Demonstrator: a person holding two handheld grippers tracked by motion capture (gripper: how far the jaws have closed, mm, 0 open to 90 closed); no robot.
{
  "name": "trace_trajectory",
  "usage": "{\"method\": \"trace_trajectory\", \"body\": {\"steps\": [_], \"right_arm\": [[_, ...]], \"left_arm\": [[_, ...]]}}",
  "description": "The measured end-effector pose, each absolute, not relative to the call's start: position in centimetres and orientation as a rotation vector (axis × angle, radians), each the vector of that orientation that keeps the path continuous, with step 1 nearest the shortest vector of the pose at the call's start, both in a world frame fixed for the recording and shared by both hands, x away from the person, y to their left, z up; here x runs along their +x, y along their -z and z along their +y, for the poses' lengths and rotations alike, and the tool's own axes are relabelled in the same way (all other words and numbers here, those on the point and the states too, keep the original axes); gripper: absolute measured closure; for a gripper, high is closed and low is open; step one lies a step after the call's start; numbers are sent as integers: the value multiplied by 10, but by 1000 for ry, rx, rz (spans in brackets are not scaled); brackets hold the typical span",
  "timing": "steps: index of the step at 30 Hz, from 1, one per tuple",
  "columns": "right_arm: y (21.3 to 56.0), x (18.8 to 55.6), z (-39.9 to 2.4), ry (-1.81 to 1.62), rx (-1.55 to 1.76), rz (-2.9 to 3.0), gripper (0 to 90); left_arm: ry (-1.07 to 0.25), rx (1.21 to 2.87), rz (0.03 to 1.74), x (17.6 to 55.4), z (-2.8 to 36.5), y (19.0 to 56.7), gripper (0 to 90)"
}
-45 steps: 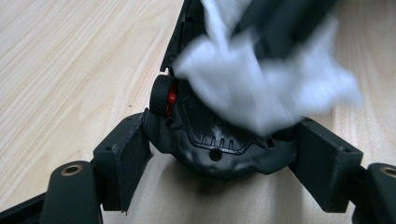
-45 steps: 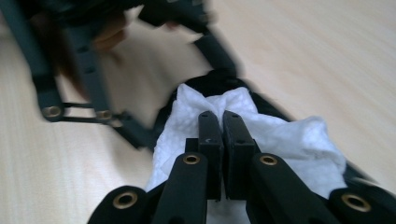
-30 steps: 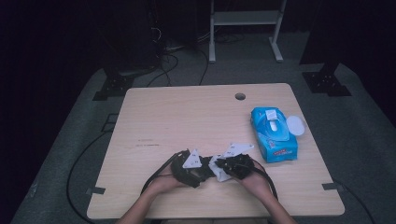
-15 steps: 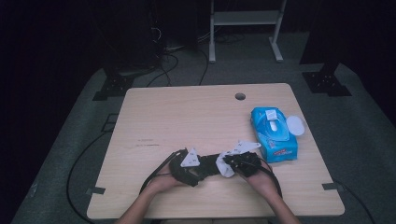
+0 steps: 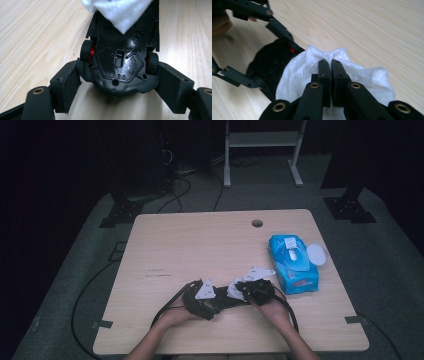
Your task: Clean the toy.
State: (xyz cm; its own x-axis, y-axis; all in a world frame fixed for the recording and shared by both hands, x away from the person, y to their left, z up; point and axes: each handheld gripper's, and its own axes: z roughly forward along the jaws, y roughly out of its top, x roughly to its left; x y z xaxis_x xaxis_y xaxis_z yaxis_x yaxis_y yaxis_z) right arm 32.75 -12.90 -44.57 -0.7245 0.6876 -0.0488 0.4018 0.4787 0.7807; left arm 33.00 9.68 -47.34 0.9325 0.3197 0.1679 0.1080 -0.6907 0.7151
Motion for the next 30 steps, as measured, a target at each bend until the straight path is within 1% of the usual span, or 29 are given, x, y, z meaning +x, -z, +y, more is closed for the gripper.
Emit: {"method": "trace_trajectory", "body": {"steps": [5,10,18,20,26,30], "right_arm": [[449,324,-107,-1132,801,2414,871],[447,332,-117,-1125,887,2364,872],[446,331,-94,-1105,813,2403,872],[444,332,-102,-1074,809,2396,872],[444,323,-142,-1080,874,2376,872],[441,317,-155,-1062,891,2365,872]], "left_arm": [[-365,2337,301,329,97,474,242],[-355,2316,311,330,97,474,242],[-384,2342,294,329,96,474,243],[-384,2342,293,329,97,474,243],[-368,2334,299,330,98,474,243],[-376,2341,296,329,97,474,243]]}}
